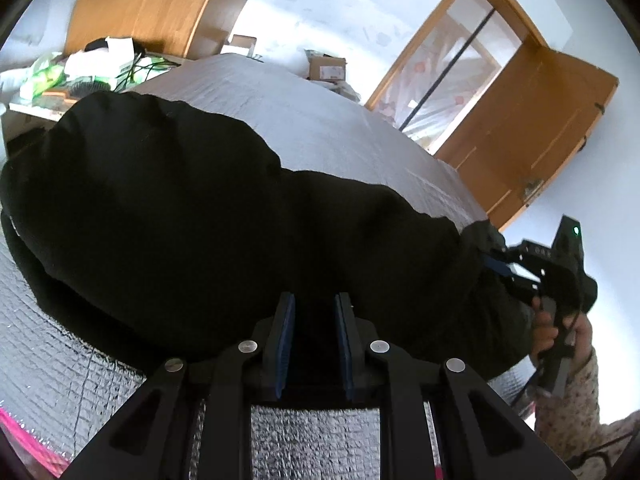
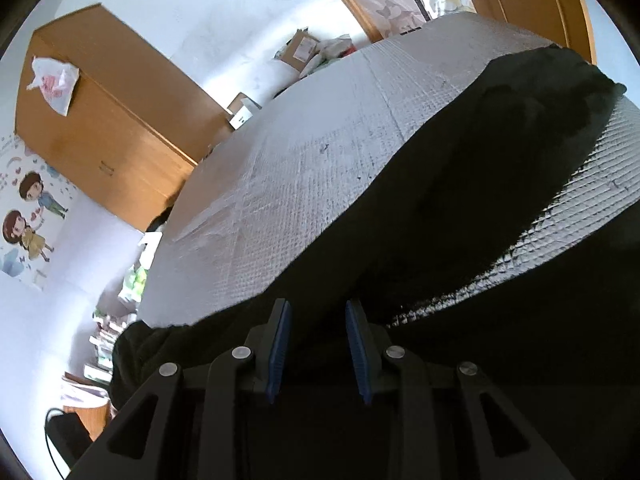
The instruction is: Fold clothes
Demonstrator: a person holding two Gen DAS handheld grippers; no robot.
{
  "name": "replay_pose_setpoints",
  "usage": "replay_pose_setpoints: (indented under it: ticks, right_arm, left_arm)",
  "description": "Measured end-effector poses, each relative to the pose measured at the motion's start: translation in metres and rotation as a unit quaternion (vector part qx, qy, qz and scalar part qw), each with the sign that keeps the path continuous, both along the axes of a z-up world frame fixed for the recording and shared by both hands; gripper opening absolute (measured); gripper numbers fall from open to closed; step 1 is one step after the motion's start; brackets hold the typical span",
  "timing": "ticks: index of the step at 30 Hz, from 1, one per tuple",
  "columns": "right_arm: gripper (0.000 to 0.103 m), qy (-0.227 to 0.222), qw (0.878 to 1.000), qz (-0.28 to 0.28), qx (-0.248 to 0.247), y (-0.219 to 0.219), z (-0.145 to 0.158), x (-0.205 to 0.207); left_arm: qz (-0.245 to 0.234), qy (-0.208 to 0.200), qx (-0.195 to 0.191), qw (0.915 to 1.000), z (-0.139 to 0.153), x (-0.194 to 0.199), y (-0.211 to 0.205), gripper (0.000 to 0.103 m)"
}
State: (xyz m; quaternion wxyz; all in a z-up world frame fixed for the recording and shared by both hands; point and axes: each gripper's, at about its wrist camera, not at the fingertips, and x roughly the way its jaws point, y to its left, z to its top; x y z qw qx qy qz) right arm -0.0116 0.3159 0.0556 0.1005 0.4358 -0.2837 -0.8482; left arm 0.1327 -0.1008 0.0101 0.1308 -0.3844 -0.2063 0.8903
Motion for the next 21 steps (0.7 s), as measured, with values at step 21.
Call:
replay_pose_setpoints:
  ticks: [21]
  right_arm:
    - [0.003,0.022,1.0,-0.012,0.003,-0.003,0.006,0.0]
  left_arm:
    - [-0.138,0.083,-0.198,0.967,0.018,0.019,0.086,0.035]
